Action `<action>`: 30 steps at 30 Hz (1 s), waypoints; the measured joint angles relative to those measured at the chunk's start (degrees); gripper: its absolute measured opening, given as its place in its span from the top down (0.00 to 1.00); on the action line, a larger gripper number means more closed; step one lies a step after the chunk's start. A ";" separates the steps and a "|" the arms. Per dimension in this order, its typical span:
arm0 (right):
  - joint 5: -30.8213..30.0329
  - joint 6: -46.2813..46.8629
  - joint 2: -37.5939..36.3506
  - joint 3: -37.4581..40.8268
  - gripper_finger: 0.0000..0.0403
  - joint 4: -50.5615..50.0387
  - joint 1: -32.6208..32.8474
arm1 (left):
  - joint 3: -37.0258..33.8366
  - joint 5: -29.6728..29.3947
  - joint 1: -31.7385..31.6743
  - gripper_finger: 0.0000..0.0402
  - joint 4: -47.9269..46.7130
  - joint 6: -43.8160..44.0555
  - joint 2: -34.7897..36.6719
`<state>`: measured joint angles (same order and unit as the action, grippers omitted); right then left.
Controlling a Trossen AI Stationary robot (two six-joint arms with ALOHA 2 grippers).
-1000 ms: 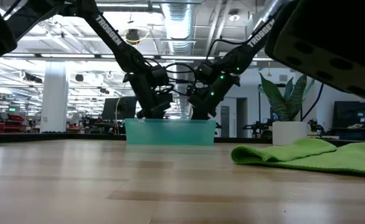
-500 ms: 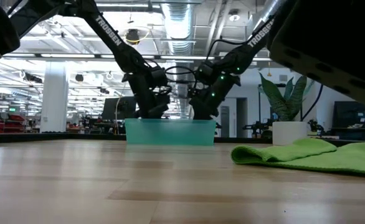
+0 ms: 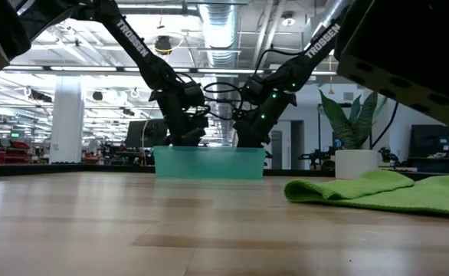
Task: Roll microfiber towels into tight, uniform cylinder then place into a basket
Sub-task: Put the microfiber cloth into the blue bin
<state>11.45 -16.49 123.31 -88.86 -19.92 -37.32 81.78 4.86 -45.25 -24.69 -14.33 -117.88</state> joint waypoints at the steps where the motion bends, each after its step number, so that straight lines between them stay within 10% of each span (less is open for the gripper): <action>1: 0.16 0.00 0.00 0.00 0.42 0.01 0.00 | 0.02 0.10 0.00 0.56 -0.01 -0.26 0.12; 30: 0.67 -0.30 -11.53 -0.11 0.50 -14.51 3.06 | 8.83 -5.31 0.10 0.51 -12.25 2.97 1.11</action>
<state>12.12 -16.79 111.78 -88.97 -34.43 -34.26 90.61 -0.45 -45.16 -36.94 -11.35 -116.77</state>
